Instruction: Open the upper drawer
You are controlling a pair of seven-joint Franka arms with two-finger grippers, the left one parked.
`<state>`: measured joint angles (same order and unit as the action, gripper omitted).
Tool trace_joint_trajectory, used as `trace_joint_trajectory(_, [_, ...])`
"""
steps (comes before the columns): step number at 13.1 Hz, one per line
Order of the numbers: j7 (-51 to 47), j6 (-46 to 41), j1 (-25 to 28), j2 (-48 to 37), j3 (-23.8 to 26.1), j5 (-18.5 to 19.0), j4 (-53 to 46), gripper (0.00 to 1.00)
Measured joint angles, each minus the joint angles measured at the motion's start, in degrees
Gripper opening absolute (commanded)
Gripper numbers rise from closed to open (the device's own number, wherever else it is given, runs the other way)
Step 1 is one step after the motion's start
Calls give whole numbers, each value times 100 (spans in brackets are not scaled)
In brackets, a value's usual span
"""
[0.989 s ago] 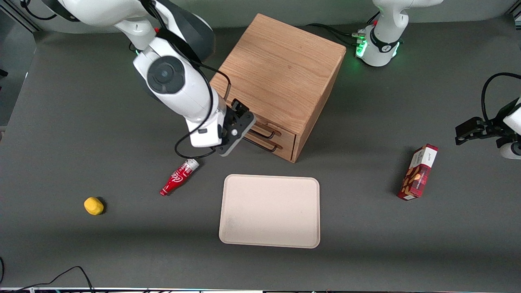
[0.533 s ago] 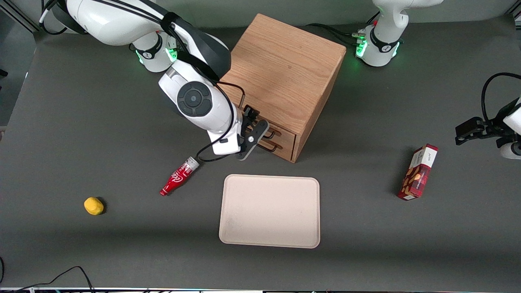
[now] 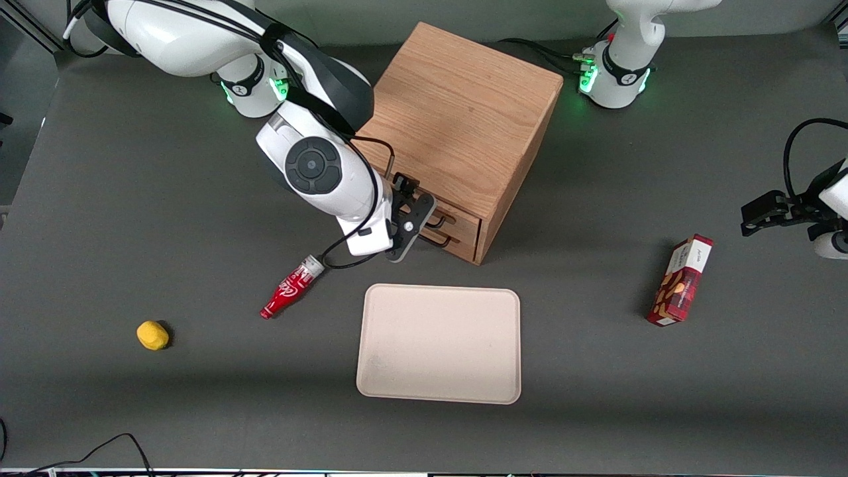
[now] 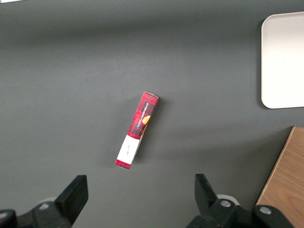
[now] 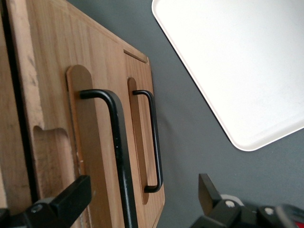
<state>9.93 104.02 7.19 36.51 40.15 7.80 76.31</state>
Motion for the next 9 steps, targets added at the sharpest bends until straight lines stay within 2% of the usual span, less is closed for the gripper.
trace_joint_trajectory(9, [230, -2, -91, 53, -46, 17, 98, 100])
